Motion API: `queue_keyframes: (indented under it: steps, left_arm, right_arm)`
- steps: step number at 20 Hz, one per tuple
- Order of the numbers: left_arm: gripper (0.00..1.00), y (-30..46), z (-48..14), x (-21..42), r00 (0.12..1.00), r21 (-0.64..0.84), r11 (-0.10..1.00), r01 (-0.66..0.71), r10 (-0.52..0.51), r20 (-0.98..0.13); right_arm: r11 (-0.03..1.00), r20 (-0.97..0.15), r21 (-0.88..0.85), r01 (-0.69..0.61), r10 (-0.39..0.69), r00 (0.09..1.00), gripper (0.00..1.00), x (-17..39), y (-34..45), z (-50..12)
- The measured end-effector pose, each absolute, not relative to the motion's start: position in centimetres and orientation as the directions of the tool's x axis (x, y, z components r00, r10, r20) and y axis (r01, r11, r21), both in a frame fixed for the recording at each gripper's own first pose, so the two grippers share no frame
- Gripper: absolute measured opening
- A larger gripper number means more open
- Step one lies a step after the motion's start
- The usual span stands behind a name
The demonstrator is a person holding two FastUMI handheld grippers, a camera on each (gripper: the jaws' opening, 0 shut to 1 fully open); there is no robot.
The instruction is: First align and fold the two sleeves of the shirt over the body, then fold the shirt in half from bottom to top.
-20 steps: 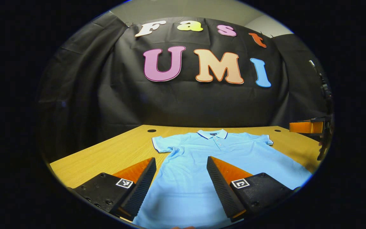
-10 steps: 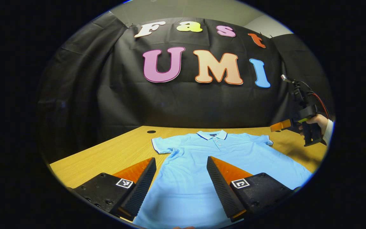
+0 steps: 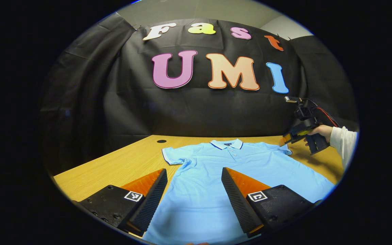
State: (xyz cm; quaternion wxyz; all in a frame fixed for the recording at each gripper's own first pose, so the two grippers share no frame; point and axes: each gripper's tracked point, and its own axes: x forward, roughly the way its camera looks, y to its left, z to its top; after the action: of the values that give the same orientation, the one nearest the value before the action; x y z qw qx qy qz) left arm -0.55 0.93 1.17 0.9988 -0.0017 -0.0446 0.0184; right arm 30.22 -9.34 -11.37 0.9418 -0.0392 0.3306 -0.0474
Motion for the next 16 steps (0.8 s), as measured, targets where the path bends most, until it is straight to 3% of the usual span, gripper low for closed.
queue_keyframes:
  steps: [4,11,12,16]
  left_arm:
    - [0.95,0.9,1.2,-0.5,0.995,-0.005,0.999,-0.037,0.037,0.089]
    - [0.96,0.9,1.2,-0.6,0.995,-0.005,0.999,-0.035,0.036,0.093]
    - [0.95,0.9,1.2,-0.5,0.995,-0.005,0.999,-0.035,0.035,0.094]
    - [0.96,0.9,1.2,-0.5,0.995,-0.004,0.999,-0.034,0.034,0.096]
  right_arm:
    - [0.992,-0.647,-0.115,0.051,-0.114,0.754,1.00,30.0,-9.3,-12.9]
    - [0.997,-0.662,-0.058,0.053,-0.078,0.745,0.87,29.9,-9.1,-13.3]
    - [0.997,-0.661,-0.056,0.045,-0.071,0.747,0.90,30.0,-9.0,-13.4]
    - [0.998,-0.660,-0.051,0.044,-0.066,0.748,0.74,30.0,-8.9,-13.3]
